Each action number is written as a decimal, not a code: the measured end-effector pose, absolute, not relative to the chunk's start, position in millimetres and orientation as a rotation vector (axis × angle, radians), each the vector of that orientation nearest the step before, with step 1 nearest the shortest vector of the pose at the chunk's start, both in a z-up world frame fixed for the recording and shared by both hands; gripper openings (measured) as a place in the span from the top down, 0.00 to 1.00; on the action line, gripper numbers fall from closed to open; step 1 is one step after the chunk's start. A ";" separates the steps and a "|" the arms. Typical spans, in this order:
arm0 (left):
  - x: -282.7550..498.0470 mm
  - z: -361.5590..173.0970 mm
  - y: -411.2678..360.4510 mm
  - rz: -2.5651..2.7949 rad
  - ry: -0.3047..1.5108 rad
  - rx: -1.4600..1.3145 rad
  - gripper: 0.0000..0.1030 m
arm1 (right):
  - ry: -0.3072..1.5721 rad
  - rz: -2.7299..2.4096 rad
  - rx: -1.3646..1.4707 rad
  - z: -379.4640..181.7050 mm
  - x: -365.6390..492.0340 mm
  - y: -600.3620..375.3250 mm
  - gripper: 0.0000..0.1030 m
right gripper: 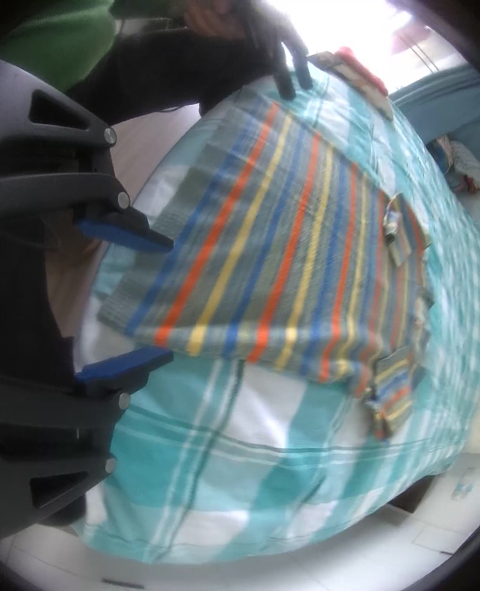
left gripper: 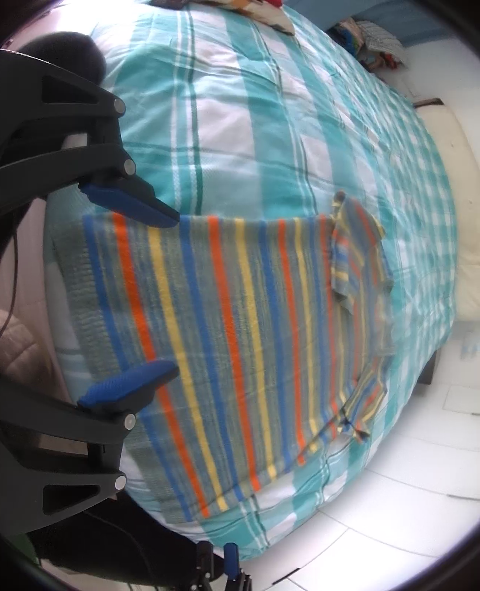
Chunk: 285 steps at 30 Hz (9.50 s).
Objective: Fold small clothes
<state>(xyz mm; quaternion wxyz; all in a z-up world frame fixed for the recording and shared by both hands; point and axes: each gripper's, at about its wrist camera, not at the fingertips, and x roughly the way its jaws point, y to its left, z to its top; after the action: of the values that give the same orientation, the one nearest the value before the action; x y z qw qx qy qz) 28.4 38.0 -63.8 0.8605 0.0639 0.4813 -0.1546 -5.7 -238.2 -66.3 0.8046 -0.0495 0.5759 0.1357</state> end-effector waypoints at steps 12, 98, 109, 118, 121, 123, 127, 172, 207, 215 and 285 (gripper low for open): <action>26.5 -102.8 33.5 -0.284 1.061 0.204 0.26 | 1.206 0.329 -0.239 -57.8 16.5 -221.6 0.49; 34.9 -136.0 47.2 -0.214 0.966 0.097 0.19 | 0.913 -0.368 0.618 -139.4 137.8 -546.4 0.97; 34.5 -136.6 48.7 -0.207 0.980 0.091 0.07 | 0.881 -0.634 0.606 -119.8 57.4 -588.3 0.80; 11.6 -116.0 46.8 -0.205 0.930 0.116 0.07 | 0.764 -0.549 0.525 -69.4 -10.6 -535.5 0.41; -1.7 -106.2 49.6 -0.219 0.936 0.100 0.07 | 0.766 -0.443 0.431 -59.8 -11.5 -495.2 0.40; -9.3 -98.4 51.1 -0.218 0.935 0.111 0.07 | 0.774 -0.334 0.357 -57.3 -12.5 -459.1 0.40; -14.2 -72.0 55.9 -0.223 0.911 0.120 0.07 | 0.825 -0.056 0.238 -61.2 -2.8 -378.5 0.40; 258.0 -142.2 262.3 0.253 1.025 -0.552 0.95 | 0.870 0.203 0.075 -141.9 -26.1 -239.2 0.40; 267.8 -162.6 264.5 0.260 0.989 -0.557 0.95 | 0.880 0.184 0.006 -154.7 -26.5 -226.5 0.29; 267.6 -164.0 264.3 0.259 0.987 -0.566 0.95 | 0.880 0.185 0.006 -154.5 -26.4 -227.4 0.29; 121.3 -66.4 140.2 0.185 0.870 -0.194 0.13 | 0.791 0.156 0.060 -114.2 -45.3 -251.5 0.24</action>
<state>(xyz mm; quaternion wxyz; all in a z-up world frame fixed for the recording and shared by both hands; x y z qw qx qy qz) 121.3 140.2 -66.4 0.8982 -0.0935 0.4201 0.0891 -45.3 -251.5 -114.2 0.9194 0.0290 0.3848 0.0757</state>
